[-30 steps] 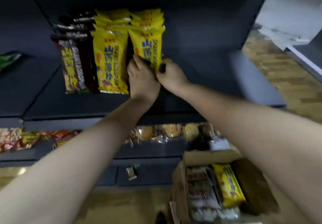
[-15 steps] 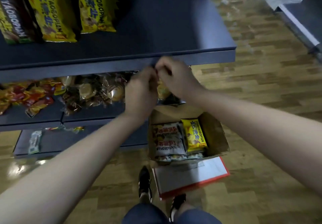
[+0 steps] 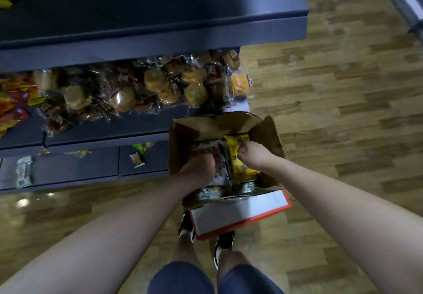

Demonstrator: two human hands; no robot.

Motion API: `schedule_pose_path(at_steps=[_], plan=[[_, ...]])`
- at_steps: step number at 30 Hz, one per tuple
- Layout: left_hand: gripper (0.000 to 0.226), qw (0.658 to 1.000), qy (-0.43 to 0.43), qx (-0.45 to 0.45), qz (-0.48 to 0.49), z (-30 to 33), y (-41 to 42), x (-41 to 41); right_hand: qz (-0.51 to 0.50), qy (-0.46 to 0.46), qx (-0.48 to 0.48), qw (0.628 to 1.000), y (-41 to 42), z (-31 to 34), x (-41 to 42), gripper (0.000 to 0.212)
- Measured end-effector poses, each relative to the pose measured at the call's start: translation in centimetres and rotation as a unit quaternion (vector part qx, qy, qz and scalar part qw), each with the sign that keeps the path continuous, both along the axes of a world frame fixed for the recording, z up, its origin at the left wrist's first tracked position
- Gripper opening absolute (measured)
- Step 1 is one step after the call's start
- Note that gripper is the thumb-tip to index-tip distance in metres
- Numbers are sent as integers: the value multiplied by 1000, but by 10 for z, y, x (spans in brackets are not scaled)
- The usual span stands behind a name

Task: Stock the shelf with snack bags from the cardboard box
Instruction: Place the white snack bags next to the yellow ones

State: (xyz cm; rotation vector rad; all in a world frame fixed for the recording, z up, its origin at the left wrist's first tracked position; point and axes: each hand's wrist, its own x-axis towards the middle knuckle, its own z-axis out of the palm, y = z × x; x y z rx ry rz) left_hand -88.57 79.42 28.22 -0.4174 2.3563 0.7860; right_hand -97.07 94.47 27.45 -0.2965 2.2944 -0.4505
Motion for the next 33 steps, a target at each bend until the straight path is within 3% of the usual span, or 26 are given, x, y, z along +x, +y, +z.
schedule_pose_path(at_steps=[2,4,7,9,15,18,21,24,26,29,32,33], plan=[[27,1000,-17,-1,-1,-22,0,-1,-27,-19,43,999,-3,-17,-1,32],[38,999,-35,4,-9,-40,1,-3,-77,-39,71,994,-8,-32,0,54],[15,998,-60,-4,11,-56,5,-6,-153,-41,76,984,-18,-47,3,79],[30,998,-59,-26,24,-71,5,-9,-198,-43,70,977,-24,-58,1,90],[37,994,-64,-27,85,-87,0,-16,-196,-51,126,971,-31,-91,-2,104],[36,993,-81,-35,72,-96,5,-15,-250,-52,133,958,-30,-102,-1,111],[37,992,-86,-34,82,-101,8,-15,-287,-48,133,947,-32,-104,2,107],[35,991,-77,-30,102,-102,7,-18,-261,1,144,954,-36,-100,13,95],[36,991,-55,-31,116,-100,7,-21,-243,-3,97,965,-39,-96,19,88],[40,990,-41,-59,121,-93,10,-29,-163,-73,-5,984,-50,-91,26,69],[43,994,-48,-88,42,-81,12,-35,-90,-68,-12,994,-65,-98,34,60],[42,993,-59,-80,60,-75,13,-37,-75,-55,-12,996,-68,-102,35,59]])
